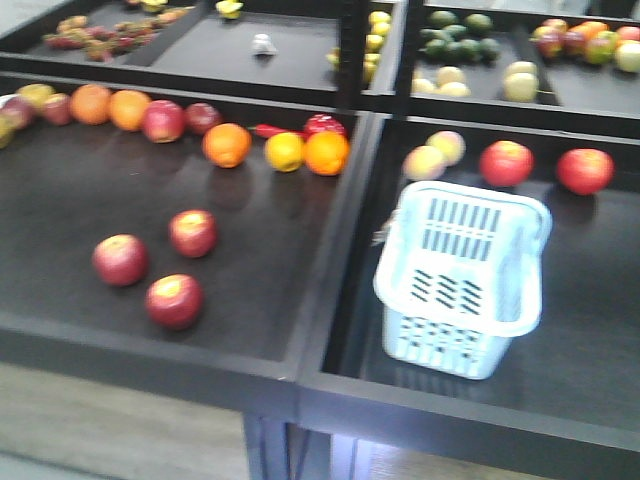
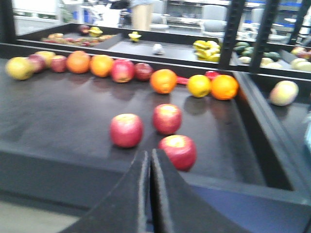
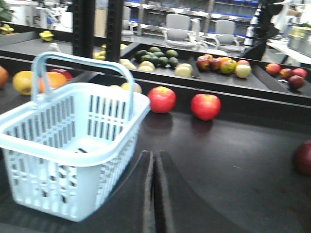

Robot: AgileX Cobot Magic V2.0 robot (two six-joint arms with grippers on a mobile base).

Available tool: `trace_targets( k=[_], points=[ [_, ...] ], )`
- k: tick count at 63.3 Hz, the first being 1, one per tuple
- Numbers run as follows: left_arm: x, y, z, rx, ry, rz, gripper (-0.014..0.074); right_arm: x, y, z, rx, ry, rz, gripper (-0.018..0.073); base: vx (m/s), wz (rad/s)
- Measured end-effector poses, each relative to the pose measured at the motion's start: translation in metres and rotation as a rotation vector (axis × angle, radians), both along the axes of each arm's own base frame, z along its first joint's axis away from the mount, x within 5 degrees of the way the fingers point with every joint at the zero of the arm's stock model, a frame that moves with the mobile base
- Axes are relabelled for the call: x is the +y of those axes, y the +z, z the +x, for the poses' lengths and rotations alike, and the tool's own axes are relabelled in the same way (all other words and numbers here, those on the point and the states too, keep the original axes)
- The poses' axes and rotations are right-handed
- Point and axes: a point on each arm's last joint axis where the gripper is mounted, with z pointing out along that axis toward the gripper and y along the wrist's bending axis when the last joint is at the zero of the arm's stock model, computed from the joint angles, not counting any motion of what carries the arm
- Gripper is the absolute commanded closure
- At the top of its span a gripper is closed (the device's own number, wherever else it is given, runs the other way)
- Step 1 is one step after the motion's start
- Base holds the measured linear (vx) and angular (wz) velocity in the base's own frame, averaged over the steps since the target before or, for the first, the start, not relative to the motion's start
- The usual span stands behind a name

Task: Pick three apples into basket with both arms
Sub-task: 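Turn the base to face the light-blue basket on the table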

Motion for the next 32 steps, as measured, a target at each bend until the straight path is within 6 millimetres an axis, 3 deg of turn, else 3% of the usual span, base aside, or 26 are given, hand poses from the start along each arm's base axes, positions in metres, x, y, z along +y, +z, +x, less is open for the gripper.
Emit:
trace_targets(
  k=[32],
  points=[
    [0.0,0.0,0.0,0.0,0.0,0.0,0.0603,0.0,0.0,0.0,0.0,0.0,0.0,0.0568,0.08,-0.35]
  ],
)
